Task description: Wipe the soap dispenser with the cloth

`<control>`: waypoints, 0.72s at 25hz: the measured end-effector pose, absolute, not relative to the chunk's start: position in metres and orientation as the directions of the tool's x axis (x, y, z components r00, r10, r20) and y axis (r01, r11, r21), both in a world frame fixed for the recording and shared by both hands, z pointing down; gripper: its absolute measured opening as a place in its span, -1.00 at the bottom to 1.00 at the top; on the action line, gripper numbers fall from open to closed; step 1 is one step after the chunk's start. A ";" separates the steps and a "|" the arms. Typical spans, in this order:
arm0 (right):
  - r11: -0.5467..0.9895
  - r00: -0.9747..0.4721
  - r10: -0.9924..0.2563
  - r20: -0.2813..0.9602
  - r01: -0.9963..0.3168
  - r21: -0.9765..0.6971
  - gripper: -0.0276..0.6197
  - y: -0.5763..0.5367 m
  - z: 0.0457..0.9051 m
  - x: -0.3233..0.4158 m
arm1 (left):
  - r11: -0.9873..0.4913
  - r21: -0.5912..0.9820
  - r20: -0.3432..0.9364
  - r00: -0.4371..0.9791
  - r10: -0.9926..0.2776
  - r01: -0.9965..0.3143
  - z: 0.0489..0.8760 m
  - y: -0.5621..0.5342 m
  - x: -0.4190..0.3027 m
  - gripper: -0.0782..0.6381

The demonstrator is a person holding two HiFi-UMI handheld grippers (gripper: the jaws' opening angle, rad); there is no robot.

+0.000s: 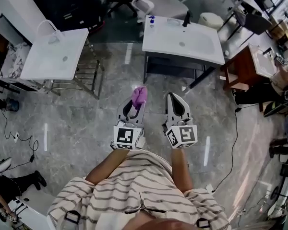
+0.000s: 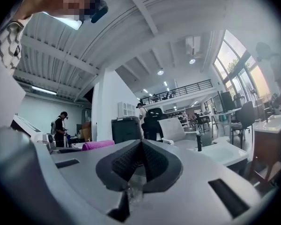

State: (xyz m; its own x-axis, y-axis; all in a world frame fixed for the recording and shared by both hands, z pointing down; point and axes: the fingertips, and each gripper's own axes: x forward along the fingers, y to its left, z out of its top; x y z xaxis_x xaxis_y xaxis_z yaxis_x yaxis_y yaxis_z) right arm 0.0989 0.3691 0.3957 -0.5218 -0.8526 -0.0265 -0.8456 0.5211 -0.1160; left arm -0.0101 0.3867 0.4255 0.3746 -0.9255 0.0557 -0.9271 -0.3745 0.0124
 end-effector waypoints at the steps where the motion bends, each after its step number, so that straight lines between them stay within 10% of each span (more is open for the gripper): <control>1: 0.526 -0.527 -0.850 -0.025 -0.843 -0.114 -0.89 0.350 0.394 0.094 | -0.375 0.013 0.055 0.375 -0.925 -0.927 0.423 0.367 -0.014 -0.46; 18: 0.509 -0.513 -0.858 0.007 -0.852 -0.125 -0.89 0.117 0.389 0.040 | -0.435 0.038 0.080 0.437 -0.896 -0.900 0.420 0.133 -0.051 -0.45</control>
State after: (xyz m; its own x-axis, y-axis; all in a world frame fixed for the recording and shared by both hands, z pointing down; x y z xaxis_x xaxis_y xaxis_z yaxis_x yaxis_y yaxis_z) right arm 0.0400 0.1173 0.3887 -0.5134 -0.8581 0.0071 -0.8519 0.5086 -0.1250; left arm -0.0508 0.1331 0.4204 0.4368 -0.8960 0.0803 -0.8996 -0.4352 0.0377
